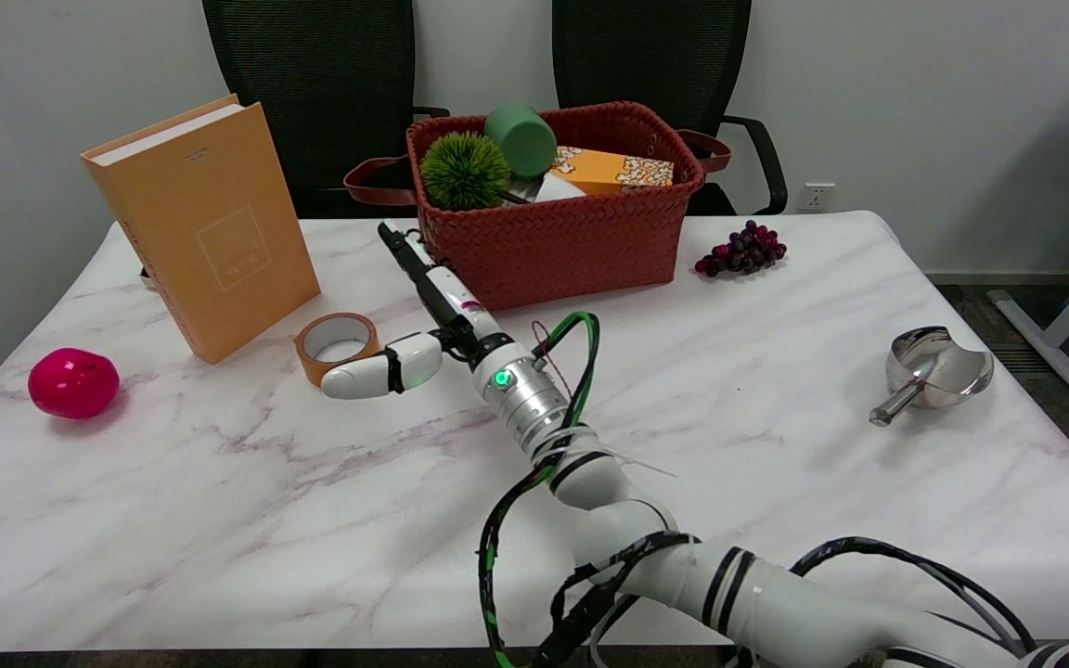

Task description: Pick up the yellow tape.

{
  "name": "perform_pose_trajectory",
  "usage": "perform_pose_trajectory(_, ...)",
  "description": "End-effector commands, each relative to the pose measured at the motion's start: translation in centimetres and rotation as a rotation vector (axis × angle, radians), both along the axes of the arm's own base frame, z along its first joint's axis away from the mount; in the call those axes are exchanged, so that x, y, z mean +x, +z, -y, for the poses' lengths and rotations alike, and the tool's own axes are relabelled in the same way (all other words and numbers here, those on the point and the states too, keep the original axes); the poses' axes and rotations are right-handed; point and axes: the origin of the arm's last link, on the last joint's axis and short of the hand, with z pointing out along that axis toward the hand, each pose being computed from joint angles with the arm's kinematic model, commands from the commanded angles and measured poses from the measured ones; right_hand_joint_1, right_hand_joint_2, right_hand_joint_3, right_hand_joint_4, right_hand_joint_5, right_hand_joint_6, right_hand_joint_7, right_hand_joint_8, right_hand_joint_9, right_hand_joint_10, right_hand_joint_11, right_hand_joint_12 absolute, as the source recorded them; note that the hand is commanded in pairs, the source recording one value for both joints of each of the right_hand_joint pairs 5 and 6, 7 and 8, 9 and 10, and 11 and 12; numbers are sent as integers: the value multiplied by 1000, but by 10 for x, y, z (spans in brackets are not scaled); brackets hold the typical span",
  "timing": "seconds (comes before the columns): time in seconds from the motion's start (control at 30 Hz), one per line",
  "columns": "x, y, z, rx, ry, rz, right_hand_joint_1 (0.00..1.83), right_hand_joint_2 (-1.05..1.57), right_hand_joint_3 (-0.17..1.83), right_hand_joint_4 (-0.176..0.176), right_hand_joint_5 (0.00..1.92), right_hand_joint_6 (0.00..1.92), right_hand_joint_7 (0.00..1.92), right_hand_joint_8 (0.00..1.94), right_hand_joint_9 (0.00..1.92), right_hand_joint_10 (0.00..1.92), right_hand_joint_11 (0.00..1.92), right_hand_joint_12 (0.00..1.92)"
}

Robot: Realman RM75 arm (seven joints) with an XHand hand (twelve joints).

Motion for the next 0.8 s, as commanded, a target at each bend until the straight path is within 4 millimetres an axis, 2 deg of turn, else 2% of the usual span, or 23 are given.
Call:
perform_pose_trajectory(0.03,-12,-24,28,4,-68,-3,913,-199,373,0,0,0,18,18,0,0,16,16)
perform_pose_trajectory(0.8,-31,-44,46,-23,-149,-58,916,-251,386,0,0,0,29,29,0,0,33,33)
